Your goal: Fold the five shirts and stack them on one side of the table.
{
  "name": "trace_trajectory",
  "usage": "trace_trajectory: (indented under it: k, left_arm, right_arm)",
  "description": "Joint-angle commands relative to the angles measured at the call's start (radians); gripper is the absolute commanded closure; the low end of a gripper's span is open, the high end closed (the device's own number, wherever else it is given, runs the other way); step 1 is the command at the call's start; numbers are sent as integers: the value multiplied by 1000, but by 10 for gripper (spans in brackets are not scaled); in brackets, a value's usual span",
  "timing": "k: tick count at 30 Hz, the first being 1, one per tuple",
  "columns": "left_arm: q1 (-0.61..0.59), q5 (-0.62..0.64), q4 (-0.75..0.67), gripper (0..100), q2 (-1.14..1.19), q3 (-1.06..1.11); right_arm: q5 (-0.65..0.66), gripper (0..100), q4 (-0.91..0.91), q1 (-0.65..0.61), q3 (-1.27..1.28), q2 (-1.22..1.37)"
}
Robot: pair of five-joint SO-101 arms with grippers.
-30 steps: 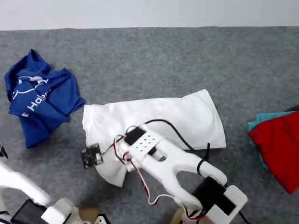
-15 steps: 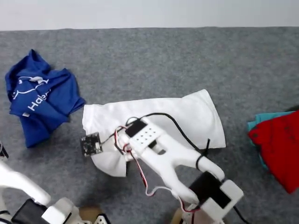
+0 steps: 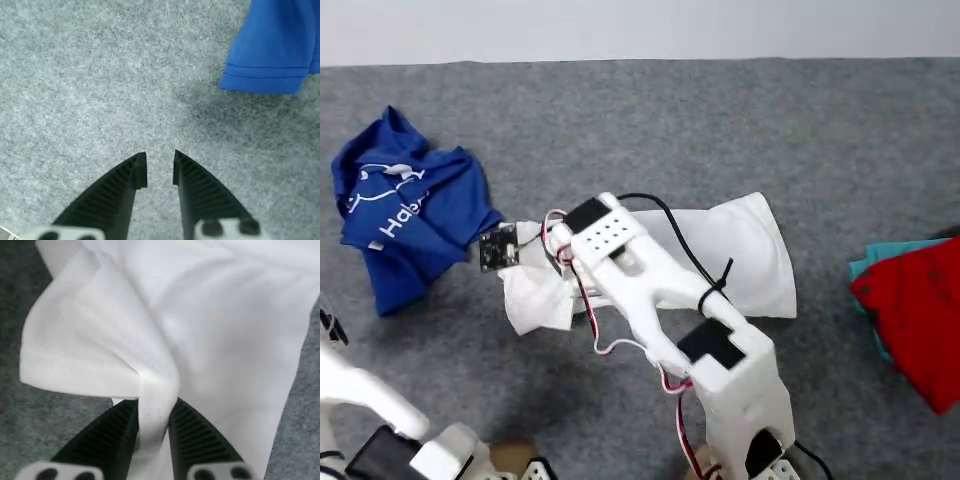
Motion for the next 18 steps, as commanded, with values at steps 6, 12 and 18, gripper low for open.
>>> trace_trajectory:
  k: [6, 12, 18]
  left_arm:
    - [-2, 2, -17, 904, -35, -5]
    - [-2, 2, -17, 904, -34, -5]
    - [-2, 2, -17, 904, -34, -5]
  right_arm:
    - [-68, 916, 59, 36, -147, 24]
    - [-170, 728, 51, 62, -147, 30]
    - [-187, 678, 47, 97, -147, 33]
